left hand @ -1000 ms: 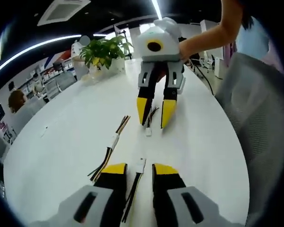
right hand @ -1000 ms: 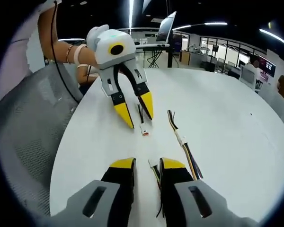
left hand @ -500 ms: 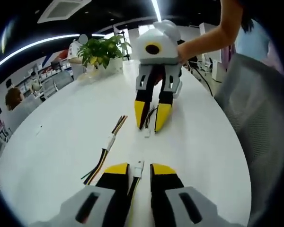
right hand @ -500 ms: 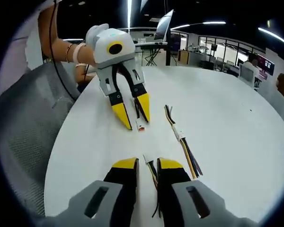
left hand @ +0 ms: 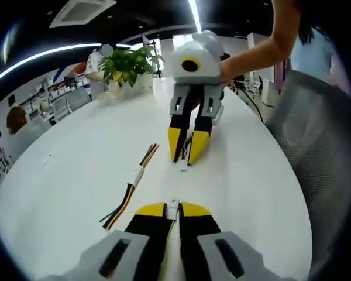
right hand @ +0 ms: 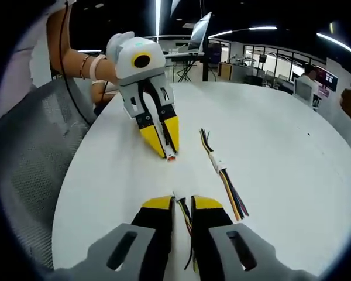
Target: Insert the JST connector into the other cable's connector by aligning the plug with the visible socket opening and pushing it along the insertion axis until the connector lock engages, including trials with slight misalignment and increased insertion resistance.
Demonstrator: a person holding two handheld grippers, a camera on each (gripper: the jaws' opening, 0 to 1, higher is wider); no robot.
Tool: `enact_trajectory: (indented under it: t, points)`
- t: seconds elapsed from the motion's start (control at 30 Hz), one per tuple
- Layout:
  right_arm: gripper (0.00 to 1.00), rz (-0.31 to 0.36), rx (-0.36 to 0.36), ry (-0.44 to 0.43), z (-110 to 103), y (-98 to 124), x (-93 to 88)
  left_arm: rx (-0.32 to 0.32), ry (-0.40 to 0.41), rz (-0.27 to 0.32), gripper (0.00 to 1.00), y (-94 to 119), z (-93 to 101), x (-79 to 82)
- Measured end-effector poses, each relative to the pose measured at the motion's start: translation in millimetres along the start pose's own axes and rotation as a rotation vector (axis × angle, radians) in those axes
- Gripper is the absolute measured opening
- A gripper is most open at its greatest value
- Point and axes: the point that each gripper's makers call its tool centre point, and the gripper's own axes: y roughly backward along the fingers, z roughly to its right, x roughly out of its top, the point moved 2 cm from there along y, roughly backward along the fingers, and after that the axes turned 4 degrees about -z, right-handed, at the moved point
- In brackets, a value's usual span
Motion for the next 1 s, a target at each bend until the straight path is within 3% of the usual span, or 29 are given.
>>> enact_trajectory:
  t: [0.6,1.0]
  points:
    - [0.04,0.019,-0.008,0.012,5.9,-1.4,-0.5,-0.027,-0.022,0.027,0.00,-2.2,0.9,1.6]
    - [0.03,0.021,0.003,-0.006,5.0,-1.7,3.8,-0.061,-0.001,0.012,0.00,-3.6,-0.9,2.4]
